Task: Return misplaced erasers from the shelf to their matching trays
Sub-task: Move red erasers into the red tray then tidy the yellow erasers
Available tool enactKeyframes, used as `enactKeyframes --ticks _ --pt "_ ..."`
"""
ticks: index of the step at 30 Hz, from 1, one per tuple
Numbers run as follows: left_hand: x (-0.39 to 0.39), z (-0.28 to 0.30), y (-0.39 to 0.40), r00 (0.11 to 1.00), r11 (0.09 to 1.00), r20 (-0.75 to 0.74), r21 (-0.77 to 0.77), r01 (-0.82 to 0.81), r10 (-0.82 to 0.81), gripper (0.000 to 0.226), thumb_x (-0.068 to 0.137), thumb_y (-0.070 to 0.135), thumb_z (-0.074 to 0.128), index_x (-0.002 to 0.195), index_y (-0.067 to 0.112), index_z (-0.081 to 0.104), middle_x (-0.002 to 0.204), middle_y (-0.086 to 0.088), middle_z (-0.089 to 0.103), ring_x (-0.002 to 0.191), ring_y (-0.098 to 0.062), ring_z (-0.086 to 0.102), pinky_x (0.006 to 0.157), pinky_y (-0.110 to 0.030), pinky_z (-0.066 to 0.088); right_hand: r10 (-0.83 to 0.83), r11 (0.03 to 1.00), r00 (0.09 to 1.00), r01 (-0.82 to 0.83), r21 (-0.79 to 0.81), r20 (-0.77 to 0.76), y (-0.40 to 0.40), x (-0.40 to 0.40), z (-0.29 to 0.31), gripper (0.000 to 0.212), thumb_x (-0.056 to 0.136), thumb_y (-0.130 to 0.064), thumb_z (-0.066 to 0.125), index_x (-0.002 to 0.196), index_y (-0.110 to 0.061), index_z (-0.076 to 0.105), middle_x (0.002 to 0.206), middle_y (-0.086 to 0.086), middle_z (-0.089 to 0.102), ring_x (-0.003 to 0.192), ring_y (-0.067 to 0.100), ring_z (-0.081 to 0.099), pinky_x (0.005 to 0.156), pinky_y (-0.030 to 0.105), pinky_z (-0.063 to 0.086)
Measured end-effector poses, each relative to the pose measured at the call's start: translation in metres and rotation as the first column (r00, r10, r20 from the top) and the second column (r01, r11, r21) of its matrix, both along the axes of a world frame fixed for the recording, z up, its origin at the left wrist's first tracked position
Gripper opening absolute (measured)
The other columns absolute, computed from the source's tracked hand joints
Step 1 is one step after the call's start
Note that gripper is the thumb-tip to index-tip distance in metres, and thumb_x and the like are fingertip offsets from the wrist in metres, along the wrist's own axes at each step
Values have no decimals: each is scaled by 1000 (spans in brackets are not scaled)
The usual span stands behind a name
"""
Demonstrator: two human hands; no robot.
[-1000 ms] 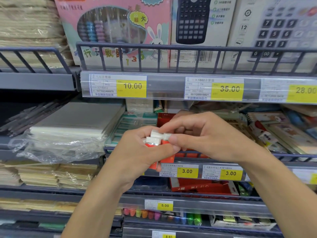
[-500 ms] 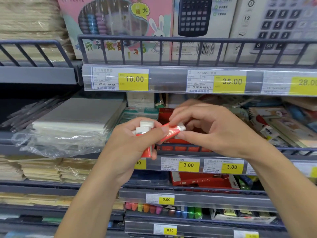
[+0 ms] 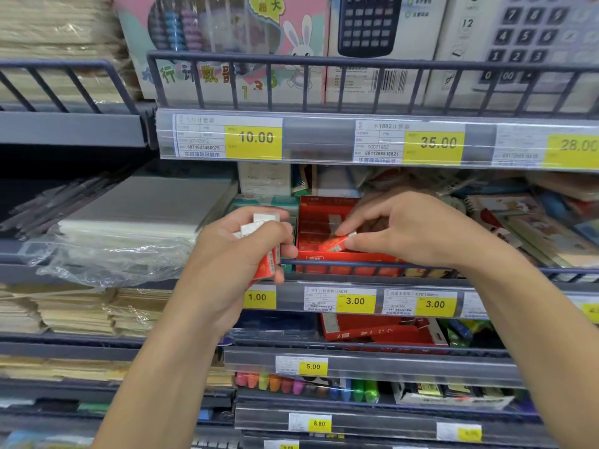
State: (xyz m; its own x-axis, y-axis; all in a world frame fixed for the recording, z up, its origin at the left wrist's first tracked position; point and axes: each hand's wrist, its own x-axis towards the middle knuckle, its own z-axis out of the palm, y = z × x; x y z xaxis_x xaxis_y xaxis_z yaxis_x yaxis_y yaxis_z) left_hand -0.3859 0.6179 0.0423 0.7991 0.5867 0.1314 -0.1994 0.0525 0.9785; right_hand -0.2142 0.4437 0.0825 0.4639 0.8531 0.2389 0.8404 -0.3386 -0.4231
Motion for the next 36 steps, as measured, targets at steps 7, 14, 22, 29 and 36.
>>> enactKeyframes --ticks 7,14,22,29,36 --pt "-2 -1 -1 1000 999 15 -47 -15 16 16 83 10 80 96 9 70 77 -9 75 71 -18 74 43 -23 47 47 997 999 -48 -64 -12 17 -1 -4 13 89 -48 69 99 -53 75 80 -56 54 87 -32 49 71 -8 31" --pt "-4 0 1 1000 1000 4 0 22 -22 13 84 14 83 80 17 71 82 -14 78 74 -21 75 46 -24 50 89 978 995 -97 -184 -48 19 -8 -3 22 100 -33 56 108 -43 75 58 -44 56 56 -16 56 53 1 37" --pt "-1 0 -5 998 994 -19 88 61 -60 36 62 49 88 84 23 78 71 -9 74 59 -14 65 48 -24 51 88 993 993 -94 -77 -81 15 -16 -1 22 99 -32 58 113 -40 73 93 -32 70 73 -14 62 64 6 44" --pt "9 -1 -12 999 998 41 61 -7 4 39 61 53 86 83 22 80 71 -4 74 54 -15 63 45 -25 51 289 914 900 -159 373 -325 19 -52 -18 42 79 -25 82 116 -24 62 98 -5 66 83 20 66 72 42 58" --pt "12 1 -9 998 997 45 71 -37 34 26 71 46 86 85 25 79 83 -7 80 69 -23 77 43 -25 51 244 885 888 -40 464 -389 16 -42 -11 31 88 -1 71 115 -17 70 101 6 72 88 16 68 76 34 59"
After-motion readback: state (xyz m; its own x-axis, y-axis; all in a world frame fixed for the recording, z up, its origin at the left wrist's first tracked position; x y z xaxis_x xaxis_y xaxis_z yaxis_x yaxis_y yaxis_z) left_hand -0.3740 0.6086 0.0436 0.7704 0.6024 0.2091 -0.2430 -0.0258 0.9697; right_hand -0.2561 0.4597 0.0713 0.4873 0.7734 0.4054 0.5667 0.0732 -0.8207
